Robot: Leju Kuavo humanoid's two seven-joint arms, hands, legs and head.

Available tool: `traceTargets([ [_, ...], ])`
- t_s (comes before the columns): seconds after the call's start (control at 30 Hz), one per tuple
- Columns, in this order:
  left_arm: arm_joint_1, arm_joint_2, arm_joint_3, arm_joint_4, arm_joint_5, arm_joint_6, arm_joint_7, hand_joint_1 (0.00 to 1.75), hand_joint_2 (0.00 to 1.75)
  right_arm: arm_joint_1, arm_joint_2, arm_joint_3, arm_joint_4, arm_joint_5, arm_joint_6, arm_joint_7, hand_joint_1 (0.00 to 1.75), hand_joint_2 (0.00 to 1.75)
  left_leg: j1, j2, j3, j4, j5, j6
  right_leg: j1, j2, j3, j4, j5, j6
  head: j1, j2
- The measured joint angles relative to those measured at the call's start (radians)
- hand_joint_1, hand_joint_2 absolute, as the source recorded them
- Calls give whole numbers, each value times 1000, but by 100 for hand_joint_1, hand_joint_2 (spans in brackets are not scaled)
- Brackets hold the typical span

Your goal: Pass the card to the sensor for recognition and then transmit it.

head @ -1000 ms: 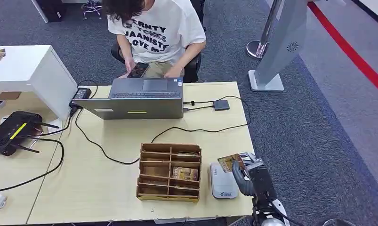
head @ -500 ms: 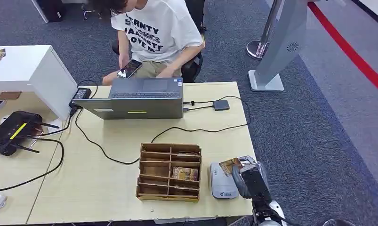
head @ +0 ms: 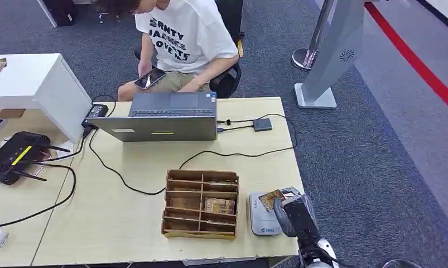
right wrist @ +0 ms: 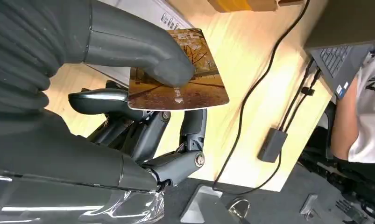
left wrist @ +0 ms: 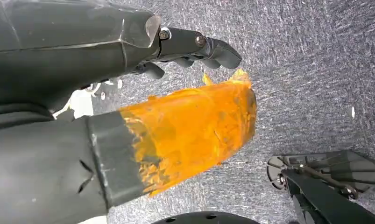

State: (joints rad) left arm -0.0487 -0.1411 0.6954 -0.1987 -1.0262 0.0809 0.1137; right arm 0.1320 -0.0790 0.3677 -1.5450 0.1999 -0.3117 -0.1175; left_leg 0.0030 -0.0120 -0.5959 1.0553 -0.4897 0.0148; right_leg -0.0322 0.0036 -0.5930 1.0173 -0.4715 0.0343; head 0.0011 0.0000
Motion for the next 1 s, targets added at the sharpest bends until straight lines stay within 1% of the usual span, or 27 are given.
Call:
traceTargets([
  [0.23, 0, 0, 2, 0, 0, 0, 0, 0, 0, 0, 0, 0, 1, 0, 1, 0, 175, 175, 0, 0, 0, 0, 0, 0, 0, 0, 0, 0, 0, 0, 0, 0],
  [0.3, 0, 0, 2, 0, -2, 0, 0, 0, 0, -1, 0, 0, 2, -11, 13, 4, 175, 175, 0, 0, 0, 0, 0, 0, 0, 0, 0, 0, 0, 0, 0, 0],
  [0.4, 0, 0, 2, 0, -6, 0, 0, 0, 0, -4, 0, 0, 11, -69, 68, 21, 175, 175, 0, 0, 0, 0, 0, 0, 0, 0, 0, 0, 0, 0, 0, 0],
  [0.5, 0, 0, 3, 0, -11, 0, 0, 0, 0, -9, -4, 0, 30, -189, 150, 31, 175, 175, 0, 0, 0, 0, 0, 0, 0, 0, 0, 0, 0, 0, 0, 0],
  [0.6, 0, 0, 3, 0, -15, 0, 0, 0, 0, -15, -14, 1, 53, -253, 181, 28, 175, 175, 0, 0, 0, 0, 0, 0, 0, 0, 0, 0, 0, 0, 0, 0],
  [0.77, 0, 0, 4, 0, -17, 0, 0, 0, 0, -27, -31, 1, 80, -280, 189, 26, 175, 175, 0, 0, 1, 0, 0, 0, 0, 0, 1, 0, 0, 0, 0, 0],
  [1.0, 0, 2, 4, 0, -24, -1, 0, 0, 0, -29, -50, 9, 112, -294, 178, 44, 175, 175, 0, 0, 1, 0, 0, 0, 0, 0, 1, 0, 0, 0, 0, 0],
])
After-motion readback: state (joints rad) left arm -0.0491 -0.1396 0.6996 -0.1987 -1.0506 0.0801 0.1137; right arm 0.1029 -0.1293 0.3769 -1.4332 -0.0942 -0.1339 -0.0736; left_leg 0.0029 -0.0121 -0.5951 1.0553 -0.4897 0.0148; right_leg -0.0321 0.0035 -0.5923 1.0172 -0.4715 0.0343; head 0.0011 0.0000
